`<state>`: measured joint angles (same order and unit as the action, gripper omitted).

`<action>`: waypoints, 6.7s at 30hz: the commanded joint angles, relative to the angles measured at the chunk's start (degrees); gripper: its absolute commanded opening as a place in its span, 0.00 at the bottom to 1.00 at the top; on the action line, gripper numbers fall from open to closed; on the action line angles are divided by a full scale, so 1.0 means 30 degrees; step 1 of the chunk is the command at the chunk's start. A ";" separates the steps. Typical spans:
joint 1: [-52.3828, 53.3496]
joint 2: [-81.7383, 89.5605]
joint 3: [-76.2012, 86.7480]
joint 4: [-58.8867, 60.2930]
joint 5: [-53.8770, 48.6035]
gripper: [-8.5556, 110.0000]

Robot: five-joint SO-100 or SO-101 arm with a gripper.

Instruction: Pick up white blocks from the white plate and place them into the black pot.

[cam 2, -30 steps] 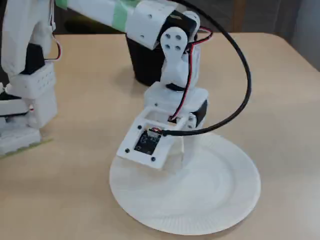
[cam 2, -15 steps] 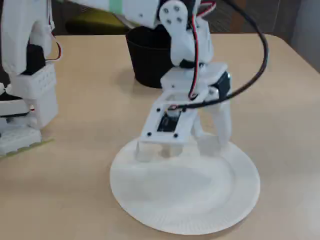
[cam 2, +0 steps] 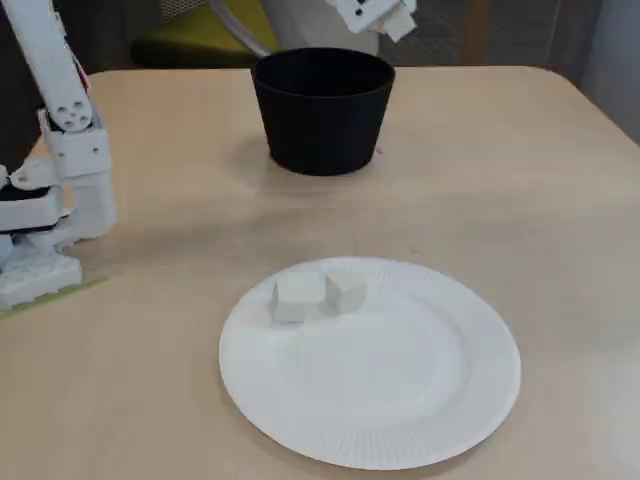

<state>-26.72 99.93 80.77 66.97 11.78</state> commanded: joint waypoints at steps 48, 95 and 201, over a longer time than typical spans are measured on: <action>1.1572 -0.2783 0.1699 0.5537 -0.8789 0.05; 1.4414 -1.0225 -0.0879 0.4893 -1.2891 0.05; 1.5439 0.0791 0.7412 0.6475 -1.0166 0.31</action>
<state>16.52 102.66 104.77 87.19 -19.07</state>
